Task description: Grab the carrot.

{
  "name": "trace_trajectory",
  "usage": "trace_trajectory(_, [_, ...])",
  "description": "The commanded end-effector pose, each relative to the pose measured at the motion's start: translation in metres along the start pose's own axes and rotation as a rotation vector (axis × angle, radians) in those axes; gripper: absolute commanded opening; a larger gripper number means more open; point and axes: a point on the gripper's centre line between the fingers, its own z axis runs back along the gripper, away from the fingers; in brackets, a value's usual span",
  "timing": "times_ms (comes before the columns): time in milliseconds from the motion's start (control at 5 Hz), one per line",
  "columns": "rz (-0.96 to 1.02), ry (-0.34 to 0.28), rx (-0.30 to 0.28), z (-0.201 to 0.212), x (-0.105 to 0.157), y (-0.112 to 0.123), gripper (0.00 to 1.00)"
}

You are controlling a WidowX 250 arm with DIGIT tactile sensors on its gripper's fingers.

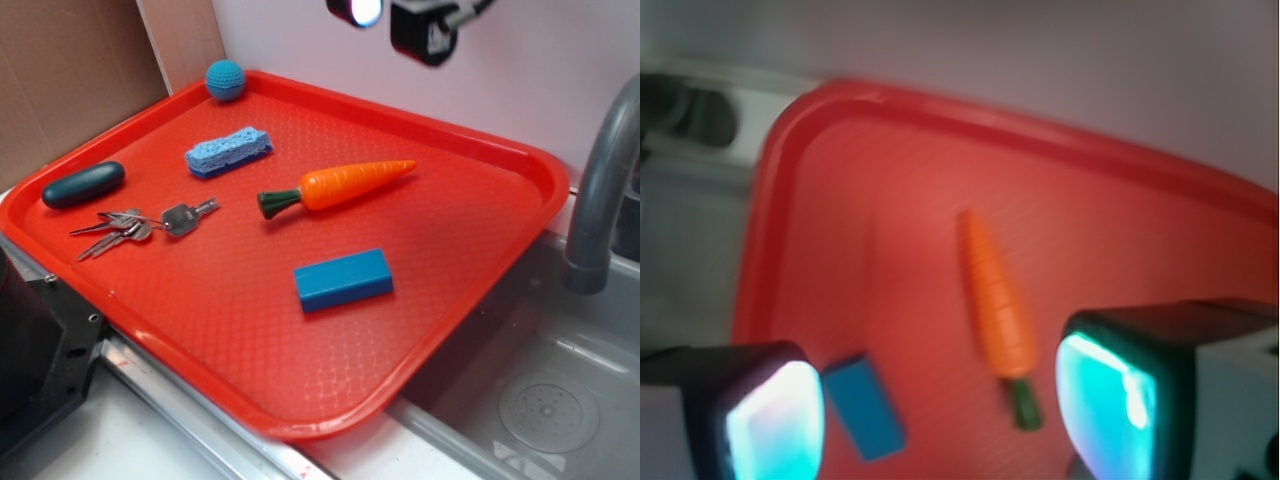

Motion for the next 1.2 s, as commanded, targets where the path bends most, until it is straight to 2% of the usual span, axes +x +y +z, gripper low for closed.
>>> trace_trajectory(0, [0.068, 0.035, 0.031, -0.029, -0.016, 0.039, 1.0])
trace_trajectory(200, [0.066, 0.096, 0.069, -0.053, -0.017, 0.045, 1.0])
trace_trajectory(400, [0.043, 0.186, 0.042, -0.088, -0.024, 0.044, 1.0])
trace_trajectory(600, [0.038, 0.258, 0.041, -0.106, -0.032, 0.041, 1.0])
trace_trajectory(1000, [0.09, 0.28, 0.045, -0.108, -0.038, 0.049, 0.99])
